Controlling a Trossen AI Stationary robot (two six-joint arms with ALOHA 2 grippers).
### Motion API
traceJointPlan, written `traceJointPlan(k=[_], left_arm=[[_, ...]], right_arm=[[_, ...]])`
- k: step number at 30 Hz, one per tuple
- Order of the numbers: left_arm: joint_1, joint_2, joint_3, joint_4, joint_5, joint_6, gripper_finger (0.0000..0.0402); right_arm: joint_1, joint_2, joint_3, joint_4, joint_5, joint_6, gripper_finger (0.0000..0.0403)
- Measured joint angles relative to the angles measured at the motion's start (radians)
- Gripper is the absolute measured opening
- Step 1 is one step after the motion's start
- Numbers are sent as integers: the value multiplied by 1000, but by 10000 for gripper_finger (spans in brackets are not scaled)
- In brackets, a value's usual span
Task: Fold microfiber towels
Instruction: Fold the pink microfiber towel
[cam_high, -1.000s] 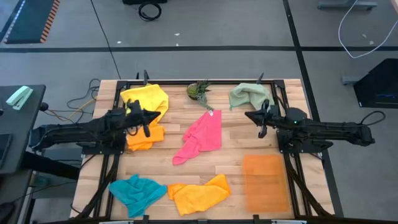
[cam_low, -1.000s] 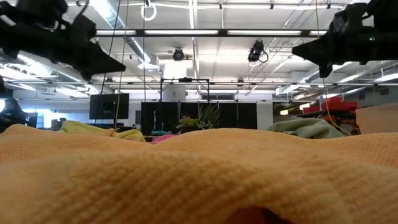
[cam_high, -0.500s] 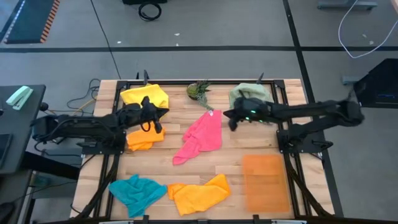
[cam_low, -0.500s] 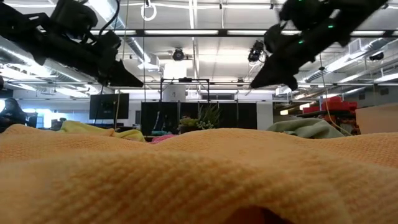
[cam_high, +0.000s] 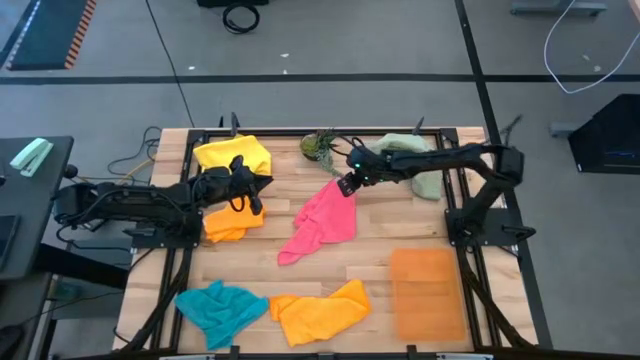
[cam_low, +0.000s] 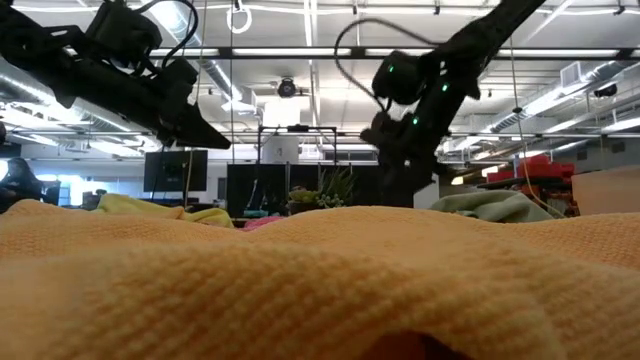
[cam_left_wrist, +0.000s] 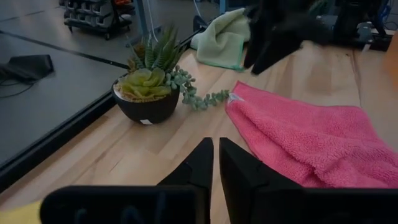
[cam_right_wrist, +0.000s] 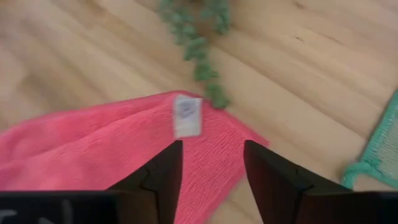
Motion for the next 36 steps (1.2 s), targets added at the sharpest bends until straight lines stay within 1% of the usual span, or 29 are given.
traceJointPlan(k=[3,6,10,14,17,20,22,24,31,33,36], left_arm=[[0,0,0,0,0,0,27],[0,0,0,0,0,0,25],[0,0,0,0,0,0,30],[0,0,0,0,0,0,35],[0,0,0,0,0,-1,35],[0,0,0,0,0,-19,31],[0,0,0,0,0,-25,27],[0,0,0,0,0,-26,24],[0,0,0,0,0,-26,24],[0,0,0,-1,0,-26,27],[0,0,0,-1,0,-26,32]], right_arm=[[-22,42,12,5,6,22,197],[-37,60,12,-2,8,41,202],[-40,63,1,-15,61,48,199],[-40,87,-2,-4,64,58,194],[-39,120,-1,6,39,71,192],[-29,137,2,13,52,64,184],[-15,139,1,15,84,58,168],[2,130,-2,17,104,44,142],[69,73,-3,34,96,-53,17],[92,48,-3,53,102,-81,8],[132,-2,-3,60,113,-100,7]])
